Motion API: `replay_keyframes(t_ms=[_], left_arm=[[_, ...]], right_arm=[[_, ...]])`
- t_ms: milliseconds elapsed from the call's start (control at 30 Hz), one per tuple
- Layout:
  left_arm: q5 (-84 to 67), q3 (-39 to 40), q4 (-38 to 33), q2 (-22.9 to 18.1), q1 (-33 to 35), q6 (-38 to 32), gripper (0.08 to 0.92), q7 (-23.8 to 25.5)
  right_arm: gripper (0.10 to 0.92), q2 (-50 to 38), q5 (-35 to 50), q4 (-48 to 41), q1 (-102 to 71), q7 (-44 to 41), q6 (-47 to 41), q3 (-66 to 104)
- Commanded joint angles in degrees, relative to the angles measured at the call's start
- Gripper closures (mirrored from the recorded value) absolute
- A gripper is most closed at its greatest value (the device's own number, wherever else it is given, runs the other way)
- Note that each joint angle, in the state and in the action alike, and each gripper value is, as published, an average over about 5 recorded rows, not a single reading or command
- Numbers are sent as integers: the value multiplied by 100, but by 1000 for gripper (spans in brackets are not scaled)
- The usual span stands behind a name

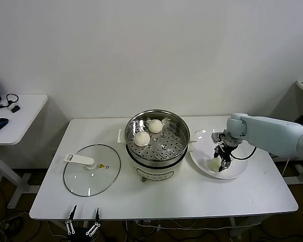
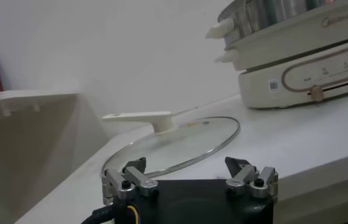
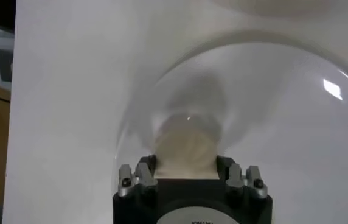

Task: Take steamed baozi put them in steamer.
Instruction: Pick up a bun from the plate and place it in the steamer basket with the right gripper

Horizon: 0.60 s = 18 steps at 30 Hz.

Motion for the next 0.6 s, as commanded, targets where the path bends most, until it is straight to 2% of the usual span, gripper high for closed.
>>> replay_keyframes(t_ms=[33, 233, 600], left_arm=[[6, 2, -1, -5, 1, 1, 177, 1], [34, 26, -20, 5, 9, 6, 177, 3], [147, 140, -1, 0, -13, 13, 177, 9]], right_arm=[[380, -23, -8, 115, 163, -20, 16, -65], [381, -50, 76, 513, 1049, -223, 279, -694], [381, 290, 311, 1738, 3338, -556, 1451, -1750]])
